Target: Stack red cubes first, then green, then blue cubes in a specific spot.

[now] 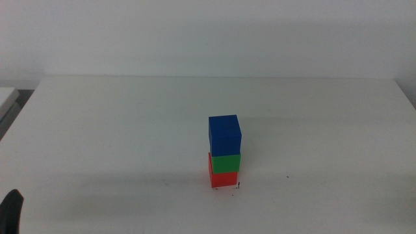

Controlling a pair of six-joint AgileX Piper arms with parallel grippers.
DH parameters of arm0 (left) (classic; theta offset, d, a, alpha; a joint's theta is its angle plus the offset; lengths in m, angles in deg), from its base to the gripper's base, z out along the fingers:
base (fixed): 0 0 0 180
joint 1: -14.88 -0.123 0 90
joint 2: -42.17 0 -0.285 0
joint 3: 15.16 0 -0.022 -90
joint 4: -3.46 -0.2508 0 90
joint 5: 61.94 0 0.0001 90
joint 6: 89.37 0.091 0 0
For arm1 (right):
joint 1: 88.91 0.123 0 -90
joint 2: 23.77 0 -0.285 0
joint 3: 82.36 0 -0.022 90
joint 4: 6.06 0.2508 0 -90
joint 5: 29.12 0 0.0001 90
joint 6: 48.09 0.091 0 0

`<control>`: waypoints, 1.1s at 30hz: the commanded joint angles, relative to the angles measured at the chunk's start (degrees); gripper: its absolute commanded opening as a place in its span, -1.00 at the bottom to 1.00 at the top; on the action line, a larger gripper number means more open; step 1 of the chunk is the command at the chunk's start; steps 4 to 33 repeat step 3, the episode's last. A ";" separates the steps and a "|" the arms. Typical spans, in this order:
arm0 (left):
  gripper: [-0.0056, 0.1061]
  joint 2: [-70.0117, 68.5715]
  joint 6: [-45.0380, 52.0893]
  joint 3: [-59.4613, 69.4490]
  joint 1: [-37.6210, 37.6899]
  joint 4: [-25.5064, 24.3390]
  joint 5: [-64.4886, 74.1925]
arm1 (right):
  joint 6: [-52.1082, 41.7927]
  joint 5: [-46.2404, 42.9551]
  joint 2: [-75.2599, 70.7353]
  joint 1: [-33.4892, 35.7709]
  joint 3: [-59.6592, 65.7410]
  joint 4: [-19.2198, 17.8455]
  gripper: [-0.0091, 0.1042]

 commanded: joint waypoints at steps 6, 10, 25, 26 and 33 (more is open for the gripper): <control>0.77 -0.21 -0.26 0.00 -0.08 -1.18 -0.91 | -0.49 -0.28 -0.29 -0.46 0.23 -0.47 0.80; 0.77 -0.21 -0.26 0.00 -0.08 -1.18 -0.91 | -0.49 -0.28 -0.29 -0.46 0.23 -0.47 0.80; 0.77 -0.21 -0.26 0.00 -0.08 -1.18 -0.91 | -0.49 -0.28 -0.29 -0.46 0.23 -0.47 0.80; 0.77 -0.21 -0.26 0.00 -0.08 -1.18 -0.91 | -0.49 -0.28 -0.29 -0.46 0.23 -0.47 0.80; 0.77 -0.21 -0.26 0.00 -0.08 -1.18 -0.91 | -0.49 -0.28 -0.29 -0.46 0.23 -0.47 0.80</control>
